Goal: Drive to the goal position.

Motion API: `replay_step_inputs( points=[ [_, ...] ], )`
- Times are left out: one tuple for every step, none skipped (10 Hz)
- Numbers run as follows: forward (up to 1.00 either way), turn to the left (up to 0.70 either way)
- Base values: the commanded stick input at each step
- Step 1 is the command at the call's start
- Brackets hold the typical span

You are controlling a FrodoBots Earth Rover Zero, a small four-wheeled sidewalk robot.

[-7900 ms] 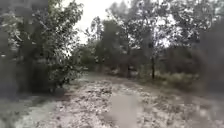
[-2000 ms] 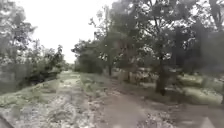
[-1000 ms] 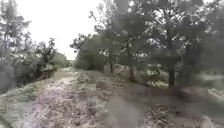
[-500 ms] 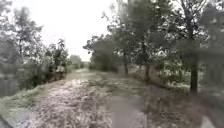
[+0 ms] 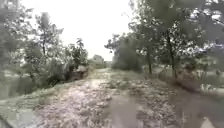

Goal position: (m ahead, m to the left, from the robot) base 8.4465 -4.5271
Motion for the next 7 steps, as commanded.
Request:
replay_step_inputs(
  points=[
    [0.7,0.0],
    [0.7,0.0],
    [0.7,0.0],
    [0.7,0.0],
    [0.7,0.0],
    [0.7,0.0],
    [0.7,0.0]
  ],
)
